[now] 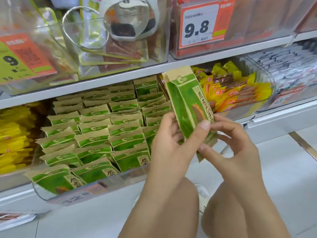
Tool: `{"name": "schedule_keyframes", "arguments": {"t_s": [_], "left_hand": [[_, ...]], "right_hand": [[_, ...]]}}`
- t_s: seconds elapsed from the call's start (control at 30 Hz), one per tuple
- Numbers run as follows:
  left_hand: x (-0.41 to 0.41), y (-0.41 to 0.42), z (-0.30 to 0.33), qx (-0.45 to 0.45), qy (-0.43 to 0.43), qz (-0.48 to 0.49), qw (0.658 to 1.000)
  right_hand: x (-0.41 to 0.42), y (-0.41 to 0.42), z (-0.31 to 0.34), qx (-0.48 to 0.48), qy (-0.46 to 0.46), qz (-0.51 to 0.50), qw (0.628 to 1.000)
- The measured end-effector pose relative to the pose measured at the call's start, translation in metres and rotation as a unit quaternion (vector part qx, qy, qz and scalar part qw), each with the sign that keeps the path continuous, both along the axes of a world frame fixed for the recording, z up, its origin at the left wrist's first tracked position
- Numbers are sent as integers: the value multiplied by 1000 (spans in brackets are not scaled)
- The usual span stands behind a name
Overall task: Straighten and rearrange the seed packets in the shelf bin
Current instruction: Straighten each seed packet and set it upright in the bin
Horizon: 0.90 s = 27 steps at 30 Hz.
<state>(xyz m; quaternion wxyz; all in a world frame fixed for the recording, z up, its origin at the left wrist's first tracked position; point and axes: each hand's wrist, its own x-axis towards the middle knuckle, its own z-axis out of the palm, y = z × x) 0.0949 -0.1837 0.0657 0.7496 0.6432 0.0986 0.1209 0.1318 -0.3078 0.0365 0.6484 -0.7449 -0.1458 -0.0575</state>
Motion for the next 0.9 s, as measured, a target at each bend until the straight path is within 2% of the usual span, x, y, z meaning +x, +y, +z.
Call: {"name": "schedule_keyframes", "arguments": {"t_s": [0.1, 0.2, 0.37, 0.47, 0.53, 0.6, 0.63, 0.67, 0.73, 0.8, 0.9], "left_hand": [[1, 8, 2, 21, 13, 3, 1000], [-4, 25, 6, 21, 52, -70, 996], [-5, 45, 22, 80, 101, -192, 973], [3, 55, 29, 128, 105, -196, 967], [8, 64, 35, 154, 87, -198, 964], [14, 74, 39, 237, 70, -181, 952], [18, 82, 40, 315, 77, -151, 934], [23, 91, 41, 410, 94, -114, 900], [37, 111, 36, 560, 145, -96, 810], [54, 125, 26, 624, 195, -127, 745], [71, 132, 12, 651, 233, -141, 708]], "right_hand": [[3, -3, 7, 35, 19, 28, 999], [17, -8, 21, 70, 87, 51, 992], [52, -21, 41, 7, 199, 257, 946], [71, -20, 47, -44, 188, 289, 938], [80, -15, 52, -42, 166, 290, 942], [88, -13, 58, -20, 139, 274, 951], [92, -15, 60, -2, 122, 254, 959], [95, -16, 62, 22, 105, 225, 968], [102, -18, 66, 69, 57, 154, 984], [105, -13, 66, 100, -16, 91, 991], [104, 10, 64, 90, -110, 61, 988]]}}
